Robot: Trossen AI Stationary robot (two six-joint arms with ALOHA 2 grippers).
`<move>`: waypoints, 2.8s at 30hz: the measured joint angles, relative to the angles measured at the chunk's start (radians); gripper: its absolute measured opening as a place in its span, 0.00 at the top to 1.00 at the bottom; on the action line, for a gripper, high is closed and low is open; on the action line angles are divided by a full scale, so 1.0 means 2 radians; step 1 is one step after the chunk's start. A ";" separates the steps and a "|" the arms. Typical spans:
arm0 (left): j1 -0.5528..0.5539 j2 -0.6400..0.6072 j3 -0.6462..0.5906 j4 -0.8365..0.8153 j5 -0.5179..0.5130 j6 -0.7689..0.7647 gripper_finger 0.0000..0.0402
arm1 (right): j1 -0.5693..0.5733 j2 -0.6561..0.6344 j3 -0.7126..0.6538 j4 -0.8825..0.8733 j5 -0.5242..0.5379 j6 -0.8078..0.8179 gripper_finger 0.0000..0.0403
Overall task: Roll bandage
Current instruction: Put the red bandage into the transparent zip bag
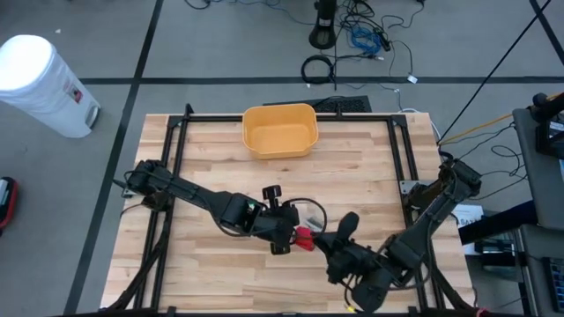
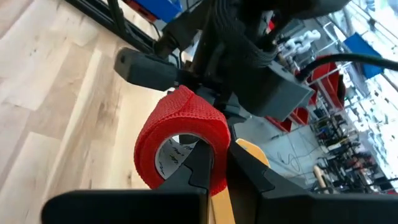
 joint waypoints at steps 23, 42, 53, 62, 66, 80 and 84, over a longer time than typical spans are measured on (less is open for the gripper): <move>-0.001 0.000 0.021 -0.002 -0.002 0.001 1.00 | -0.038 0.000 -0.029 -0.022 -0.010 0.020 0.94; -0.003 0.000 0.021 -0.002 -0.013 0.010 1.00 | -0.039 0.000 -0.029 -0.054 -0.062 0.033 0.94; -0.011 -0.015 0.021 0.000 -0.031 -0.002 1.00 | -0.047 0.000 -0.029 -0.092 -0.073 0.080 0.94; -0.048 -0.028 0.021 0.018 -0.052 -0.004 1.00 | -0.055 0.000 -0.029 -0.099 -0.093 0.094 0.94; -0.054 -0.028 0.021 0.037 -0.052 0.006 1.00 | -0.055 0.000 -0.028 -0.073 -0.072 0.086 0.94; -0.059 -0.028 0.021 0.056 -0.047 0.024 1.00 | -0.059 0.000 -0.028 -0.032 -0.044 0.082 0.94; -0.059 -0.028 0.021 0.061 -0.039 0.026 1.00 | -0.059 0.000 -0.028 -0.031 -0.016 0.083 0.94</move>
